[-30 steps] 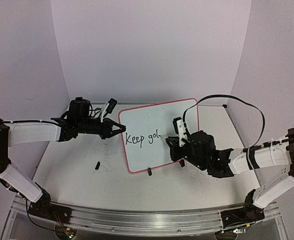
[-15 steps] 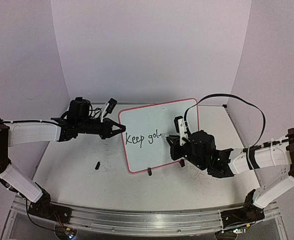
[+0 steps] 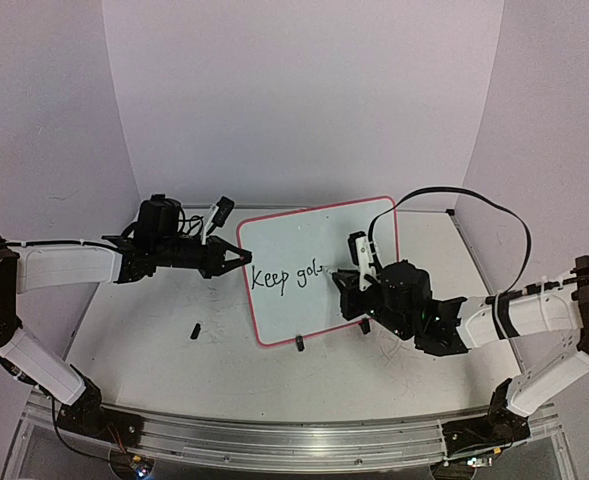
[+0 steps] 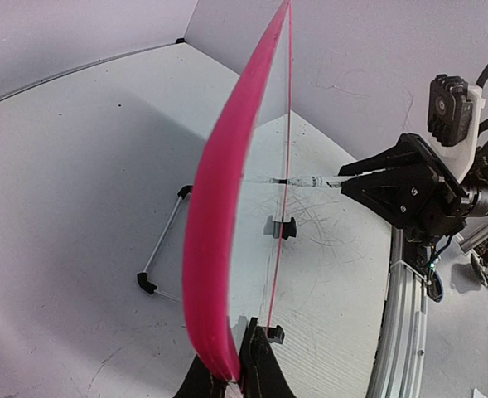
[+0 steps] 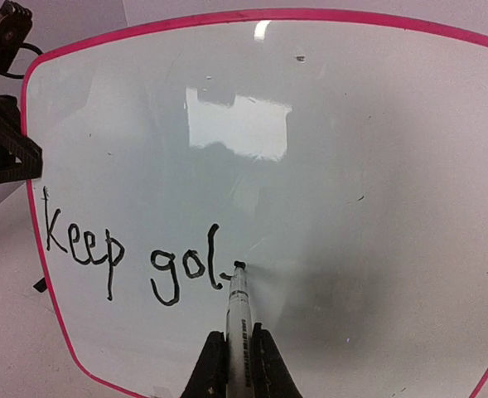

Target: Write a sentence on the whiteboard

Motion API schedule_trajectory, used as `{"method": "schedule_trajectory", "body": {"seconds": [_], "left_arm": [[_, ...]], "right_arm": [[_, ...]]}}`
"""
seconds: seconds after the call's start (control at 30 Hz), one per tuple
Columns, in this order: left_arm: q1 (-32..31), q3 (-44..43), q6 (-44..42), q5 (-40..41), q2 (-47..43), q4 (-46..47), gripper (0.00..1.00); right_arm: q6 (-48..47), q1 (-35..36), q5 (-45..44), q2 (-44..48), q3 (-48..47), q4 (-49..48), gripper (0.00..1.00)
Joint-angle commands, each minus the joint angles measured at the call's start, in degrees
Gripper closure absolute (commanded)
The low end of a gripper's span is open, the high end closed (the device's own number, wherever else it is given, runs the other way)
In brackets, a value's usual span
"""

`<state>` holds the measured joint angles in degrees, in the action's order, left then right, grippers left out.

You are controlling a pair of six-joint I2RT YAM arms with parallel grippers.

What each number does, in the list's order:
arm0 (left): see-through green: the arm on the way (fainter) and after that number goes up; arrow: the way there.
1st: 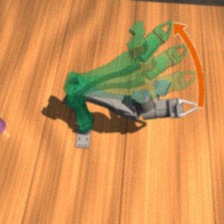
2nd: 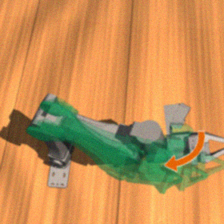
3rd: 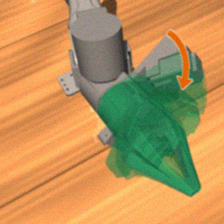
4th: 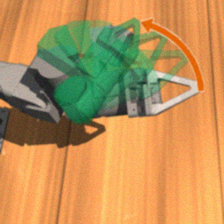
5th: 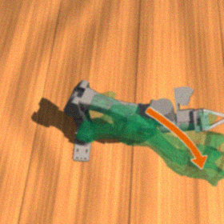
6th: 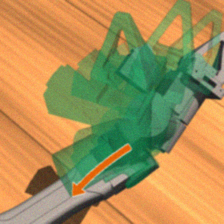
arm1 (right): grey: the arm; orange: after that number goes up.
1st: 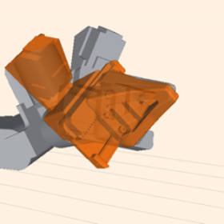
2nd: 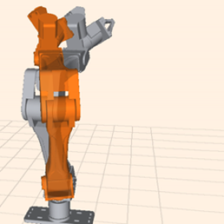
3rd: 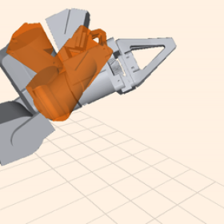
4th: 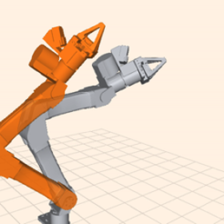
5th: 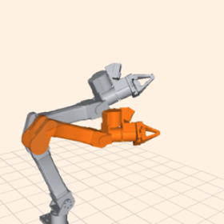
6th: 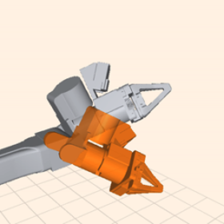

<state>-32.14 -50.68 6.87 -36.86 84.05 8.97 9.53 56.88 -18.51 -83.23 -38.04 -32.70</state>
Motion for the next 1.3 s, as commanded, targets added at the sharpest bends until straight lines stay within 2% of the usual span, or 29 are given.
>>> {"method": "schedule_trajectory", "body": {"seconds": [0.0,1.27], "left_arm": [[0.76,-1.51,-5.47,7.5,-0.64,-0.53,1.0],[0.74,-1.43,-5.38,7.57,-0.82,-0.53,1.0]], "right_arm": [[-0.26,-0.55,0.66,-0.8,-1.95,-1.22,1.0],[2.23,-0.58,0.87,1.93,1.63,2.65,1.0]]}}
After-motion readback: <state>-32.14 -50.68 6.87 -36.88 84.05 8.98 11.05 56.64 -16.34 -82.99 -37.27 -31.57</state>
